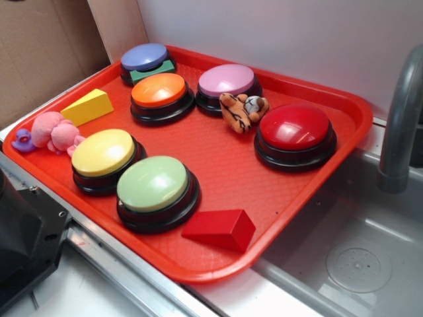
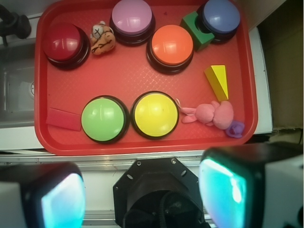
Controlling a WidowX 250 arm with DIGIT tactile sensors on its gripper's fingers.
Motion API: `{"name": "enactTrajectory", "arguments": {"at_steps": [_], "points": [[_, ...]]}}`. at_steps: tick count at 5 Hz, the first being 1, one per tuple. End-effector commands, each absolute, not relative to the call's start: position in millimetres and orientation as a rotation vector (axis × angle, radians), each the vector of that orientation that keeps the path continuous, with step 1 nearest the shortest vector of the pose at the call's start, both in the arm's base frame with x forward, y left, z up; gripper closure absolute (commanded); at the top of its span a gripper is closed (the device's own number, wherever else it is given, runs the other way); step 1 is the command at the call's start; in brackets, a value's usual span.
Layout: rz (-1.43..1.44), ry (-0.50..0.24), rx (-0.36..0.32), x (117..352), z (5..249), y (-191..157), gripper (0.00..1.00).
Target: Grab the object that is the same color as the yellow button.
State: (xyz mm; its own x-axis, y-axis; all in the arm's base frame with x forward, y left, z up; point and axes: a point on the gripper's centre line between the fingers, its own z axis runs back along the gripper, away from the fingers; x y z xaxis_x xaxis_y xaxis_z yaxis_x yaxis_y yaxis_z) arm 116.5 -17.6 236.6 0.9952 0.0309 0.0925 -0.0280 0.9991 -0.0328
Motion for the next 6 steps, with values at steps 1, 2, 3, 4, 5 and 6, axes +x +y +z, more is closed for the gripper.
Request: {"name": "enactTrajectory", "arguments": {"at_steps": [1,2,3,4,5,6], "points": [[0.029,-0.093,-0.031,117,237,-18,0.0],[0.012,-0.109,-0.011,129,224,-3,0.0],[-0.002,-0.144,0.0,140,212,12,0.0],[0.022,-0.15,-0.008,150,192,34,0.0],[0.016,-0.17,-0.091,157,168,53,0.0],[0.033,-0.191,-0.064,167,139,86,0.0]]}}
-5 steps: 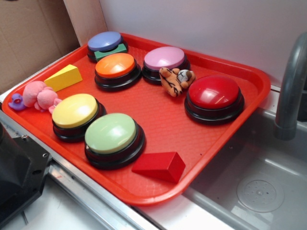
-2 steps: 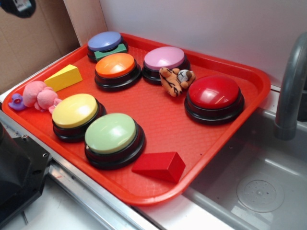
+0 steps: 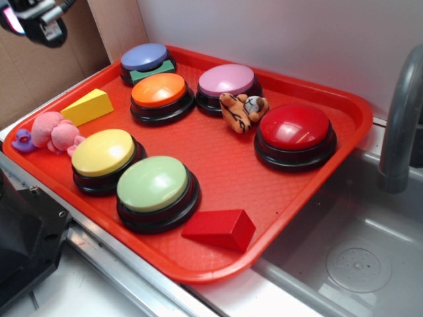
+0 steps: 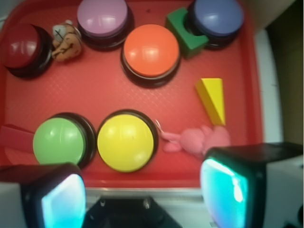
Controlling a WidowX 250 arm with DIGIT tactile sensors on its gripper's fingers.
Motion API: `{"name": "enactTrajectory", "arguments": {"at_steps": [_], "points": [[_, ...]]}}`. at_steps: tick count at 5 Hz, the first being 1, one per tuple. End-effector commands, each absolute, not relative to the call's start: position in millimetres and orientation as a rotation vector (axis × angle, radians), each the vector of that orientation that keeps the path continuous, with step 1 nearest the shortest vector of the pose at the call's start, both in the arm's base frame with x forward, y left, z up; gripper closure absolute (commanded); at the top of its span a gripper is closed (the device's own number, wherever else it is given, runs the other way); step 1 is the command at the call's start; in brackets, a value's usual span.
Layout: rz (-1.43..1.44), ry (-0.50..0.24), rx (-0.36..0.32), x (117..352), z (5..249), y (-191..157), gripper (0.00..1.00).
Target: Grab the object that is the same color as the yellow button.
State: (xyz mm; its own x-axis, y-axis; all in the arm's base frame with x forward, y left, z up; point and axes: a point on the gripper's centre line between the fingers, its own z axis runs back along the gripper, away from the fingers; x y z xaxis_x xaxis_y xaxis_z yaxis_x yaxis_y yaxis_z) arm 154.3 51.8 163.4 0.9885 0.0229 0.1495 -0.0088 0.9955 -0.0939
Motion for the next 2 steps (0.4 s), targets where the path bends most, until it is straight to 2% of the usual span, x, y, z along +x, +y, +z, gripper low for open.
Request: {"name": "enactTrajectory", "arguments": {"at_steps": [1,2], "points": [[0.015,-0.219,-0.04,181,116,106,0.0],[0.034,-0.219,-0.039,193,88,120,0.0]]}}
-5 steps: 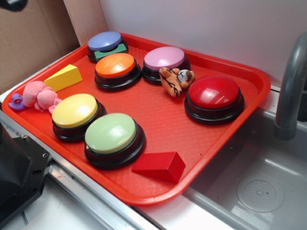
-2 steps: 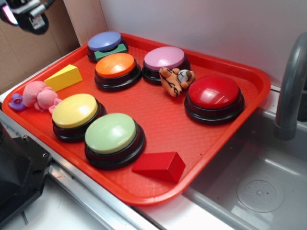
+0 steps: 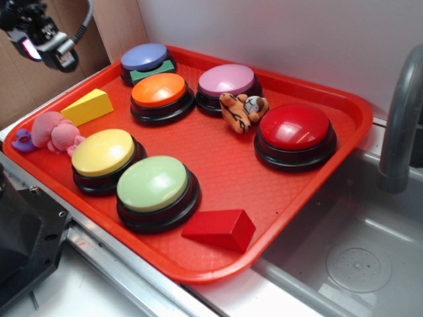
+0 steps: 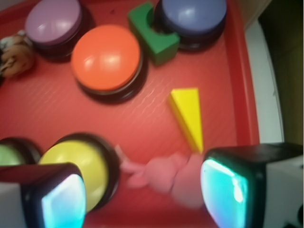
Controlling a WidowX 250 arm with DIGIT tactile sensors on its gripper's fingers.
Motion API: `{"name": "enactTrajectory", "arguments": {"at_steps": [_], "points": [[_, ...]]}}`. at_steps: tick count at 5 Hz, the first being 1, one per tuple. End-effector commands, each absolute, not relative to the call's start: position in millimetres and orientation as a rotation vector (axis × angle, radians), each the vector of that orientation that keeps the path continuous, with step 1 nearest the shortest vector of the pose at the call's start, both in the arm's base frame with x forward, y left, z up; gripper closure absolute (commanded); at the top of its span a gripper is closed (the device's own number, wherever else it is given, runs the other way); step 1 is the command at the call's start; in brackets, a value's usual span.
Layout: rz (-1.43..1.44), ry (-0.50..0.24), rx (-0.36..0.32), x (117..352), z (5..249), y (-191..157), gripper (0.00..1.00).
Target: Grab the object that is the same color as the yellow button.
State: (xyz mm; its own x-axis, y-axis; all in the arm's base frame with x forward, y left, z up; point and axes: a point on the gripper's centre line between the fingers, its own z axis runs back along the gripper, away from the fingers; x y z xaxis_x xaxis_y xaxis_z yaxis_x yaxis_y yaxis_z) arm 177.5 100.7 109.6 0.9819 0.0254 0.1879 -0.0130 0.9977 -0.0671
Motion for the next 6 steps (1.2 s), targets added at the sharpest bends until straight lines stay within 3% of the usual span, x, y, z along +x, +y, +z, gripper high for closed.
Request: {"name": "enactTrajectory", "arguments": {"at_steps": [1,3,4,5,6], "points": [[0.017,-0.203,-0.04,200,65,130,0.0],[0.01,-0.169,-0.04,206,34,139,0.0],[0.001,-0.144,-0.005,210,25,133,1.0],[0.024,-0.177,0.001,210,23,129,1.0],[0.018,-0.156,0.006,211,25,130,1.0]]}}
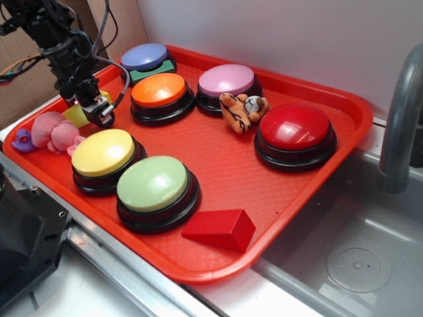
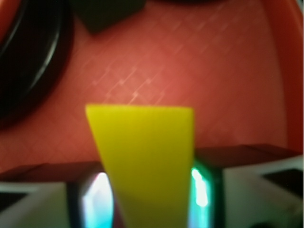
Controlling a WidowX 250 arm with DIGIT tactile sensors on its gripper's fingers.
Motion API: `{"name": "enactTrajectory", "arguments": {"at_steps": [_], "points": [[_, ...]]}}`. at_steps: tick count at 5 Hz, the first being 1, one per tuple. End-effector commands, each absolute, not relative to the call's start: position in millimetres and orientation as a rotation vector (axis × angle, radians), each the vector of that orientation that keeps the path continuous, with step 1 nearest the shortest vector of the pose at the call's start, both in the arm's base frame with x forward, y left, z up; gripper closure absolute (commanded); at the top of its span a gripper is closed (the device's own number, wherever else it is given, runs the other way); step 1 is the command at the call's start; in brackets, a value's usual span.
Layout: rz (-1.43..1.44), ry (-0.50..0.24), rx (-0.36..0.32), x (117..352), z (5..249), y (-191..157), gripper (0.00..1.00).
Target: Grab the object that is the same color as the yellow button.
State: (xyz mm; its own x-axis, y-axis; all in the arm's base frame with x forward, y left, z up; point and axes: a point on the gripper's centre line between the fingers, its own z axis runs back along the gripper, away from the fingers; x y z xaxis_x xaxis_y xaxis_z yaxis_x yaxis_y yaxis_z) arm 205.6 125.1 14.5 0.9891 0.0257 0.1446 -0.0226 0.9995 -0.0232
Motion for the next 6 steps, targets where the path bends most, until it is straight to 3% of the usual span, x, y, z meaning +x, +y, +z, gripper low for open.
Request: {"name": "enactTrajectory", "arguments": {"at_steps": [1,2,4,6], "points": [[0.021,-0.166,0.002,212,36,127,1.0],[0.113,-0.149,0.025,218,84,106,1.0],[0.123,-0.143,0.047,236,152,51,1.0],[0.094,-0.154,-0.025,245,173,3,1.0]]}}
